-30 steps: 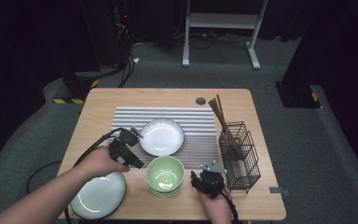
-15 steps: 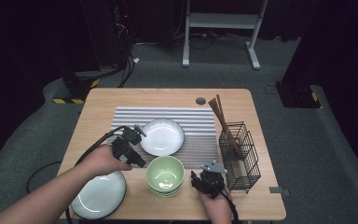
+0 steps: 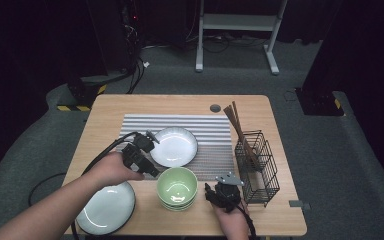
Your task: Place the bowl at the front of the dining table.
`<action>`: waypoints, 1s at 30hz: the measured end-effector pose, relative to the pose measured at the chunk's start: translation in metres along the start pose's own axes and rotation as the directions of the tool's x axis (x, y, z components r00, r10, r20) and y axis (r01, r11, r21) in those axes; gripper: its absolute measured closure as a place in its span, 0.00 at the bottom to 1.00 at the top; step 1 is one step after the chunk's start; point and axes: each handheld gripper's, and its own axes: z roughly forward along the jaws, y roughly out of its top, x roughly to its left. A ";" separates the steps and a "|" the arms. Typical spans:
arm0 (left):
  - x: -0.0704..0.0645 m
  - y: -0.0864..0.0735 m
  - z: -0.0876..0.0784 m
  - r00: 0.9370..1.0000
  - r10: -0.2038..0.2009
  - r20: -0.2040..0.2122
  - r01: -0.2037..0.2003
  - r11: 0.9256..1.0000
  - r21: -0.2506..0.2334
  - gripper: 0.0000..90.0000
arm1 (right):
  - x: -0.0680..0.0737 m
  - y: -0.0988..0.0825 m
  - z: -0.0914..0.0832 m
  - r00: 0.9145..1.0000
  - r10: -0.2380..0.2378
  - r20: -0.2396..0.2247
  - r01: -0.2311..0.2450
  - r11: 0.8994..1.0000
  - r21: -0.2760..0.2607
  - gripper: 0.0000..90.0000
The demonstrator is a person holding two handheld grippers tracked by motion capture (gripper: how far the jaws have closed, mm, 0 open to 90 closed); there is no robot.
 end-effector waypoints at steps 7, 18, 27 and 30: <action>-0.002 0.001 0.001 1.000 0.000 0.000 0.000 1.000 0.000 0.46 | 0.001 0.000 0.000 1.000 -0.004 0.006 0.004 1.000 0.002 0.43; -0.015 0.002 0.011 1.000 0.017 0.006 -0.017 1.000 -0.005 0.50 | 0.001 0.000 0.000 1.000 -0.006 0.005 0.006 1.000 0.002 0.43; -0.022 0.000 0.019 0.998 0.056 -0.004 -0.056 0.998 0.006 0.67 | 0.001 0.000 0.000 1.000 -0.007 0.004 0.007 1.000 0.002 0.43; -0.024 -0.001 0.021 0.998 0.059 0.000 -0.059 0.998 0.012 0.73 | 0.001 0.000 0.000 1.000 -0.006 0.003 0.006 1.000 0.002 0.43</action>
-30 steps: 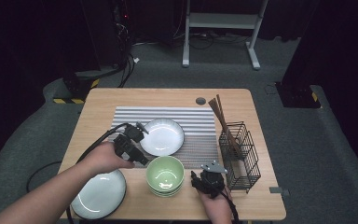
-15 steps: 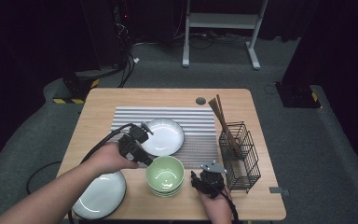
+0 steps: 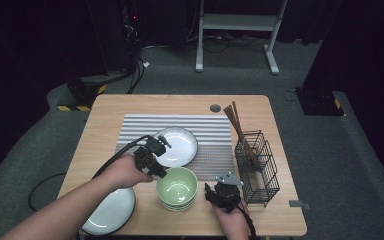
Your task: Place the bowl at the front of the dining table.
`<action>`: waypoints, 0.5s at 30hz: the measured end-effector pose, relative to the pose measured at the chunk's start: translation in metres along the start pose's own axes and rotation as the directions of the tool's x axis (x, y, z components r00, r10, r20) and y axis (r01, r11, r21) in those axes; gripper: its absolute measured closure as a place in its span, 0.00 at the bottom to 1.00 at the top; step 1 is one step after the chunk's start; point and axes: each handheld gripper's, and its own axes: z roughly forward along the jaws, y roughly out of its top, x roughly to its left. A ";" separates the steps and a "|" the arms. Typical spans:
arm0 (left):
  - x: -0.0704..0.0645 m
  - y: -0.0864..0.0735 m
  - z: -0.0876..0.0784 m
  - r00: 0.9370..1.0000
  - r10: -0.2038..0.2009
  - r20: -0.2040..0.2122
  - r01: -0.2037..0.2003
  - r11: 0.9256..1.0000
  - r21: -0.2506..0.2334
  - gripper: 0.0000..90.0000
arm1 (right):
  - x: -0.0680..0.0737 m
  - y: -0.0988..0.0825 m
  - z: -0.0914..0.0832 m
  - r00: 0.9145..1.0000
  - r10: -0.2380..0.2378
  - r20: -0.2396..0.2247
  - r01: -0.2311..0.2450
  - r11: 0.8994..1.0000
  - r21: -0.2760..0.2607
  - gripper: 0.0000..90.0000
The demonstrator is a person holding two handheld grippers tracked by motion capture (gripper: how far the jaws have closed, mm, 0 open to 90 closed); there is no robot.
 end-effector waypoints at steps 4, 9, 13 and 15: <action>-0.001 0.000 0.002 1.000 0.016 0.000 -0.016 1.000 0.021 0.80 | 0.001 0.000 0.000 1.000 -0.006 0.004 0.006 1.000 0.001 0.42; -0.005 -0.002 0.007 1.000 0.014 0.003 -0.014 1.000 0.020 0.85 | 0.000 0.000 0.000 1.000 -0.006 0.003 0.006 1.000 0.001 0.42; -0.007 -0.002 0.008 1.000 0.023 -0.004 -0.023 1.000 0.017 0.90 | 0.000 0.000 0.000 1.000 -0.006 0.003 0.006 1.000 0.001 0.42; -0.007 -0.002 0.007 1.000 0.024 -0.005 -0.024 1.000 0.013 0.91 | 0.000 0.000 0.000 1.000 -0.005 0.003 0.005 1.000 0.001 0.42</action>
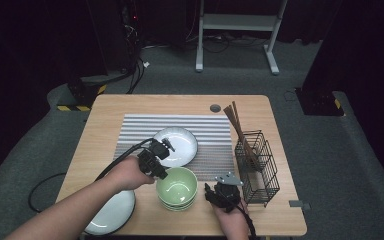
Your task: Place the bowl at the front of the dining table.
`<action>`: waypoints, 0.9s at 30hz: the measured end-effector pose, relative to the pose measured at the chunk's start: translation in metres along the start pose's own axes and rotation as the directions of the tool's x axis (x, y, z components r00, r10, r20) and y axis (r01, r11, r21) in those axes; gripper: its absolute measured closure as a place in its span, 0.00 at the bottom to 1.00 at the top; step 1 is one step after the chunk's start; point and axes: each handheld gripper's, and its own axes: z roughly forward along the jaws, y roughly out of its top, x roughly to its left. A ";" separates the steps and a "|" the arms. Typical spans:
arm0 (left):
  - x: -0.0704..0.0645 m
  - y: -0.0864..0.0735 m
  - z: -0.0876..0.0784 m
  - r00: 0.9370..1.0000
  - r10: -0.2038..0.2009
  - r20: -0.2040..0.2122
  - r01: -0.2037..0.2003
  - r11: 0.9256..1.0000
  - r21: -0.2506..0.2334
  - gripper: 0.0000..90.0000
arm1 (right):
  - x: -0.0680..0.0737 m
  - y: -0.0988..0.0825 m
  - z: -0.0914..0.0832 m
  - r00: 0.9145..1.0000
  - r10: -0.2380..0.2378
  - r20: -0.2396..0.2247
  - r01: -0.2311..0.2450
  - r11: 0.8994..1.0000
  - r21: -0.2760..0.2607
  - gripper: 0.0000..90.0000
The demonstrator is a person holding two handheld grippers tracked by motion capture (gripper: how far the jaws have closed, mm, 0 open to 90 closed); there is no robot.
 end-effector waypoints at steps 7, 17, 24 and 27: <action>-0.007 0.004 -0.013 0.999 0.034 -0.005 -0.034 0.998 -0.052 0.95 | 0.000 0.000 0.000 1.000 0.000 -0.001 0.000 1.000 0.000 0.42; -0.007 0.005 -0.009 0.998 0.052 -0.027 -0.054 0.997 -0.052 0.84 | 0.000 0.000 0.000 1.000 0.000 0.001 0.000 1.000 0.001 0.42; -0.010 0.003 -0.001 0.998 0.050 -0.039 -0.052 0.997 -0.055 0.87 | 0.000 0.000 0.000 1.000 0.000 0.000 0.000 1.000 0.000 0.42; -0.010 0.002 0.001 0.997 0.065 -0.045 -0.067 0.996 -0.050 0.89 | 0.000 0.000 0.000 1.000 0.000 -0.001 0.000 1.000 0.000 0.42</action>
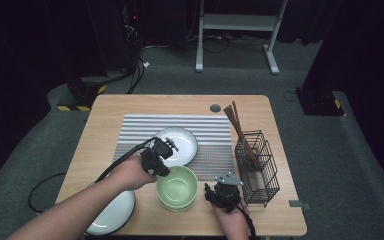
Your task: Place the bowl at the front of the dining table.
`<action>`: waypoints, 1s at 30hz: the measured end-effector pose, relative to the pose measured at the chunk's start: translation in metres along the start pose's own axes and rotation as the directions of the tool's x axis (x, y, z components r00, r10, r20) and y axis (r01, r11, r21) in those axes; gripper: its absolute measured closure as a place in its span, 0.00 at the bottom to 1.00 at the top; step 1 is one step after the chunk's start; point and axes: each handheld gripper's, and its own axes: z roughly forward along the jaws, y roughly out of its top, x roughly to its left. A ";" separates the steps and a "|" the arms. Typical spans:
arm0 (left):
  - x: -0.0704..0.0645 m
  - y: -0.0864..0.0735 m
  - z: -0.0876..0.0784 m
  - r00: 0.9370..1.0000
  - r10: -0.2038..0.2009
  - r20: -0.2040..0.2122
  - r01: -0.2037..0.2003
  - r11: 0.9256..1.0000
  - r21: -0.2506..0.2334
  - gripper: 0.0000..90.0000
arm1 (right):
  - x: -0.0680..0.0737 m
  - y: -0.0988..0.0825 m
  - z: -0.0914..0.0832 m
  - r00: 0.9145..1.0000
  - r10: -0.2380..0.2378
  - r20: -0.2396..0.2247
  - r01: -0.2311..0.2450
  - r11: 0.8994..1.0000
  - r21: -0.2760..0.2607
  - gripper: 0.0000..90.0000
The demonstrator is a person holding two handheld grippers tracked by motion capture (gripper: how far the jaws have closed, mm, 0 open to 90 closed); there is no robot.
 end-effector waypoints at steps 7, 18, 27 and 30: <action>-0.004 -0.002 0.004 1.000 -0.001 -0.017 0.001 1.000 -0.015 0.95 | 0.000 0.000 0.000 1.000 0.000 -0.002 0.000 1.000 0.000 0.42; 0.000 -0.001 0.001 1.000 -0.011 0.009 0.011 1.000 -0.003 0.95 | 0.000 0.000 0.000 1.000 0.000 -0.002 0.000 1.000 -0.001 0.42; 0.003 0.000 0.000 0.999 -0.031 0.024 0.031 1.000 0.005 0.95 | -0.001 0.000 0.000 1.000 0.003 -0.003 -0.003 1.000 -0.001 0.43; 0.003 0.000 0.000 0.999 -0.047 0.026 0.047 0.999 -0.010 0.95 | -0.001 0.000 0.000 1.000 0.003 -0.005 -0.003 1.000 -0.002 0.43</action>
